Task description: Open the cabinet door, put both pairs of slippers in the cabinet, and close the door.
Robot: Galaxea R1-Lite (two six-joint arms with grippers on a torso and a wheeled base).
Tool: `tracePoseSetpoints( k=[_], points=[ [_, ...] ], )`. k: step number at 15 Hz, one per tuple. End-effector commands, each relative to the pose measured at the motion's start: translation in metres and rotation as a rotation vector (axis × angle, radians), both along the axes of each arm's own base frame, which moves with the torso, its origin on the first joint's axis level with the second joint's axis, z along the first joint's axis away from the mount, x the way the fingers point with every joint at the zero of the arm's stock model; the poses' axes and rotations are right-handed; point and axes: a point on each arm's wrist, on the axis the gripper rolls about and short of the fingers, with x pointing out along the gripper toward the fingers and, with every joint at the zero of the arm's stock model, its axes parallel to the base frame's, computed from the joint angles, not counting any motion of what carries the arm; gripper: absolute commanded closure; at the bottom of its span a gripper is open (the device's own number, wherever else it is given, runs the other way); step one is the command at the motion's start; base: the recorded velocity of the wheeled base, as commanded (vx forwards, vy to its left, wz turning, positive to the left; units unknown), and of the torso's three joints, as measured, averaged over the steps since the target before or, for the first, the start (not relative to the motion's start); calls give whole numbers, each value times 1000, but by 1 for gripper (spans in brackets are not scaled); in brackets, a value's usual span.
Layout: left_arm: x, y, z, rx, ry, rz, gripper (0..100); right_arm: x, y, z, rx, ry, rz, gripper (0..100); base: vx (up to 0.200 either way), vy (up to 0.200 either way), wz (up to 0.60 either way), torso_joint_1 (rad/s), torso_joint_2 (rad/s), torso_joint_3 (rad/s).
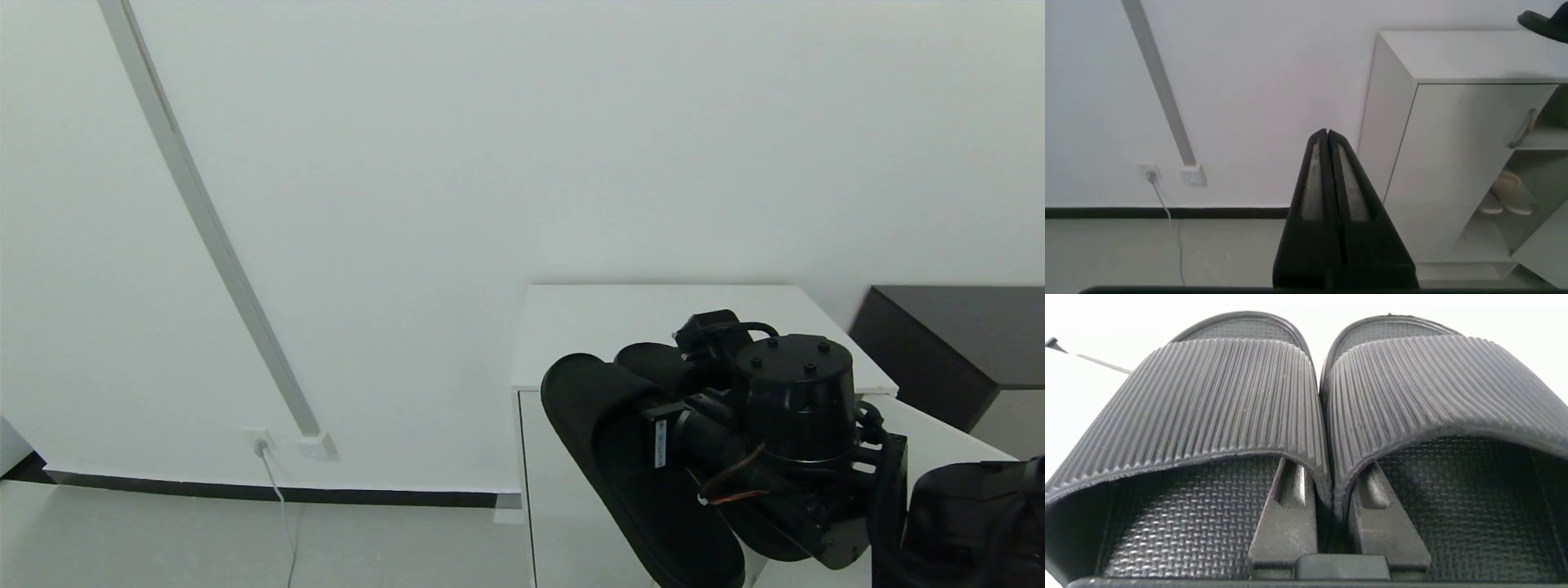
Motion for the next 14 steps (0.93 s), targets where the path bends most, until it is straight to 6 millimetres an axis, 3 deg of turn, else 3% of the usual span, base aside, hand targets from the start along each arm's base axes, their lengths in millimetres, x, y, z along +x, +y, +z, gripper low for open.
tracePoseSetpoints(
  k=[1, 14],
  points=[
    [0, 0, 0, 0, 1, -1, 100, 0, 0, -1, -3, 3, 2, 100, 0, 0, 0, 0, 0, 0],
    [0, 0, 0, -1, 1, 2, 100, 1, -10, -8, -44, 11, -16, 100, 0, 0, 0, 0, 0, 0]
  ],
)
